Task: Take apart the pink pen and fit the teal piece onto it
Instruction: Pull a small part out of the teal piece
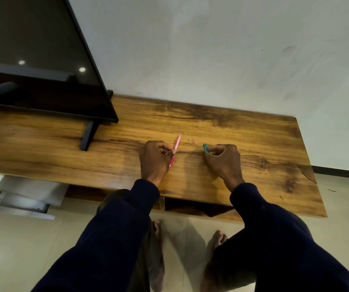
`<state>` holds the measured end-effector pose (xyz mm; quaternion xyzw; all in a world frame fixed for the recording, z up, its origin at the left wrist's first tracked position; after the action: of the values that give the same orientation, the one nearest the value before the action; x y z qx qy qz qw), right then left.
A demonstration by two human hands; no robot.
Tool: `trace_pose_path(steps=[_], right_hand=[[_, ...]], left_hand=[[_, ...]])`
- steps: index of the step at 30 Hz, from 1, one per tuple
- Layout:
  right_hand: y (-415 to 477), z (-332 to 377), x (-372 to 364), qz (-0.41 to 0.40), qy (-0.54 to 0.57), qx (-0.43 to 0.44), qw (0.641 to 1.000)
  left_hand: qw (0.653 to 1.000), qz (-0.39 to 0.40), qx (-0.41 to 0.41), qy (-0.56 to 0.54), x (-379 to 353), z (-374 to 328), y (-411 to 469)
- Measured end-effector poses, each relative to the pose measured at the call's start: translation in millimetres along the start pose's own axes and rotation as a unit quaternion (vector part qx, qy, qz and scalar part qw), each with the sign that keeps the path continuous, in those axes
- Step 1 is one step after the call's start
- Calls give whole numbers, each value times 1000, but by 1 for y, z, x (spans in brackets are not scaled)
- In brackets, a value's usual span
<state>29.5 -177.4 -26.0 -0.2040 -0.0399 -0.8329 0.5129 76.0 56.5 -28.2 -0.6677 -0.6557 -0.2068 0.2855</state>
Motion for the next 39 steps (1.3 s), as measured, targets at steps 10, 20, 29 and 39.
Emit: trace_pose_path(steps=[10, 20, 29, 39], right_hand=[[-21, 11, -11, 60, 232, -19, 971], [-14, 20, -4, 81, 243, -6, 967], [-5, 15, -1, 67, 228, -11, 971], [45, -7, 5, 43, -7, -13, 999]], left_hand=[[970, 167, 6, -178, -31, -25, -34], [961, 189, 18, -200, -27, -28, -42], [969, 185, 24, -163, -31, -24, -39], [971, 159, 63, -168, -35, -6, -35]])
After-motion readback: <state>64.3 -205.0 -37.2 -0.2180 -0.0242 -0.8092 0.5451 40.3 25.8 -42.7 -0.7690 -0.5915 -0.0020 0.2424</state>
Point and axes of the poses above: each hand's wrist, its own y-axis towards the middle knuckle, its own x-axis out of the back of the hand, z = x × y, the point moved 9 cm from there along y, towards the middle knuckle, and after that the axes turned 13 degrees about y, right-handed, at the moved point
